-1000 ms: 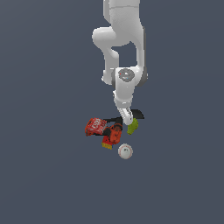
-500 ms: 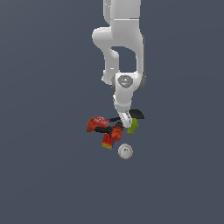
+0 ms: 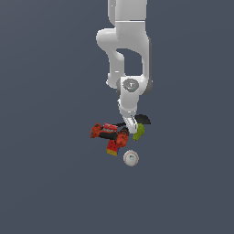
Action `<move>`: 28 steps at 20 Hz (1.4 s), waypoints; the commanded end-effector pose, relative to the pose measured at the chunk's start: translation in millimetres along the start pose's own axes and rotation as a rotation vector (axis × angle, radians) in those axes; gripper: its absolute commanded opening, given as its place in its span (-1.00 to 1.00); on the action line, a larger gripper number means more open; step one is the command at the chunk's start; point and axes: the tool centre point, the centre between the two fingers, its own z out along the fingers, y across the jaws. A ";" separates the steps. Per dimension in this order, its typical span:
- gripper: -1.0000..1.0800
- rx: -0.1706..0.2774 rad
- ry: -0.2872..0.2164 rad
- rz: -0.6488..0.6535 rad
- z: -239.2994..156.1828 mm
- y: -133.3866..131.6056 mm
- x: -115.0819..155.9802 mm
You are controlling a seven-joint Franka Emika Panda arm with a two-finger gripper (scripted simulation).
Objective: Pick up a designated object from a clutter of objects.
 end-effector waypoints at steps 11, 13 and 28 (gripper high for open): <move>-1.00 0.000 -0.001 0.001 -18.8 -2.1 13.8; -1.00 0.000 -0.001 0.001 -28.0 -3.1 20.8; -1.00 -0.003 0.004 0.005 -141.2 -15.3 105.6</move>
